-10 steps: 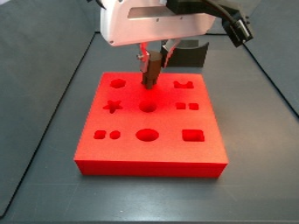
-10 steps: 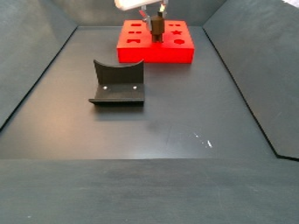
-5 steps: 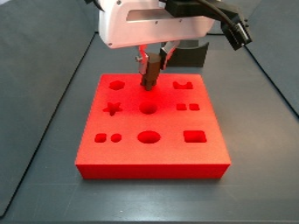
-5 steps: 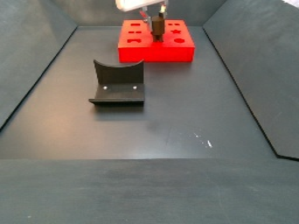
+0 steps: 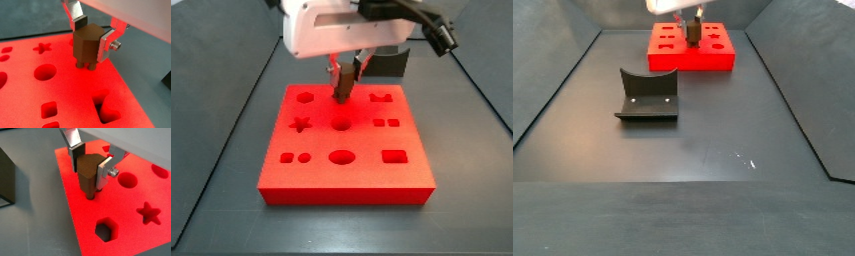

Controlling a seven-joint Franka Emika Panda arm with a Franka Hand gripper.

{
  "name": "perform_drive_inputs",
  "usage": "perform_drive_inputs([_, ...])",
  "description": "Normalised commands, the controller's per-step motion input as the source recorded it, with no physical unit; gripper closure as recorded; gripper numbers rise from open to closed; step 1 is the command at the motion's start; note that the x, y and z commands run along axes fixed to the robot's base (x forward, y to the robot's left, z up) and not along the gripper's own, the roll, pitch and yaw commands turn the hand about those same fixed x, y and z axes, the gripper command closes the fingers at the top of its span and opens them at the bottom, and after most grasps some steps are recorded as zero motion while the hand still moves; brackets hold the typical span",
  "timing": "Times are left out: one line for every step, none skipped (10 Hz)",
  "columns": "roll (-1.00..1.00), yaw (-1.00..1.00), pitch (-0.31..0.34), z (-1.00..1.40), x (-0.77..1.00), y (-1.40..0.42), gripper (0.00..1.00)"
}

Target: Insert the 3 prong object.

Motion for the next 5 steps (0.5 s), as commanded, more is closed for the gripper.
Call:
perform_drive_inputs([0.01,0.0,-0.203,-0.23,-0.03,0.0,1.0])
perform_drive_inputs([0.09,0.0,-0.004,-0.1,-0.01,-0.09,1.0])
perform_drive_inputs([0.04,0.0,0.0,-0.24,0.0,-0.04,1.0])
perform_drive_inputs([0.0,0.0,0.0,-0.1,0.0,-0.02,1.0])
perform_drive_inputs([0.0,0.0,0.0,0.0,0.0,0.0,1.0])
